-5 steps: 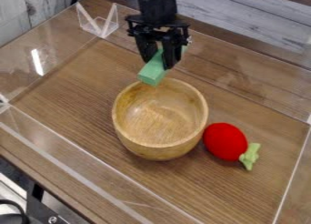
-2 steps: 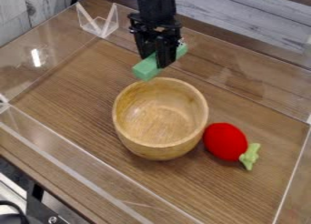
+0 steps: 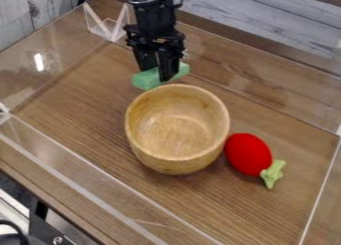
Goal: Put the green block in the brown bowl
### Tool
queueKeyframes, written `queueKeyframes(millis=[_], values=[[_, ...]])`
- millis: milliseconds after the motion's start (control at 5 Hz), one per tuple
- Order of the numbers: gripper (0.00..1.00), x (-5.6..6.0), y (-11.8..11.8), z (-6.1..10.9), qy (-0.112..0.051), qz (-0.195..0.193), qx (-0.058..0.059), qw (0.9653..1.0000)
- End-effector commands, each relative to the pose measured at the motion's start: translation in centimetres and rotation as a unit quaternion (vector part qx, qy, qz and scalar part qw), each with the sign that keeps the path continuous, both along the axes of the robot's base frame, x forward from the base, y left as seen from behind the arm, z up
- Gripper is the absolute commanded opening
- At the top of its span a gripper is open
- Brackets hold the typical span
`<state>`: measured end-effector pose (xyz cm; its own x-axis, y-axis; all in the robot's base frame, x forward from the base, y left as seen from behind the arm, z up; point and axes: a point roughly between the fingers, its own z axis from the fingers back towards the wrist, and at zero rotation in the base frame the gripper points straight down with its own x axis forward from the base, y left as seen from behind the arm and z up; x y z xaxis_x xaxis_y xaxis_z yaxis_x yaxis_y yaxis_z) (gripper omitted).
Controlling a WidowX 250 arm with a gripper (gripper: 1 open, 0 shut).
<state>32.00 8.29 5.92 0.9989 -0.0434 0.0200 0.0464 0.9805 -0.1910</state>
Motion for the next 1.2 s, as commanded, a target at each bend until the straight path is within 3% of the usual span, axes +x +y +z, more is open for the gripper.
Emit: queueKeyframes(millis=[0, 200, 400, 600, 1000], values=[[0.00, -0.1, -1.4, 2.3, -0.037, 0.021, 0.012, 0.9990], [0.00, -1.2, -1.9, 3.9, -0.045, 0.013, 0.009, 0.9988], [0.00, -3.0, -3.6, 4.4, -0.045, -0.007, 0.007, 0.9989], [0.00, -4.4, -4.8, 3.3, -0.040, 0.010, 0.008, 0.9991], [0.00, -5.9, -5.9, 1.3, -0.033, 0.048, 0.017, 0.9982]])
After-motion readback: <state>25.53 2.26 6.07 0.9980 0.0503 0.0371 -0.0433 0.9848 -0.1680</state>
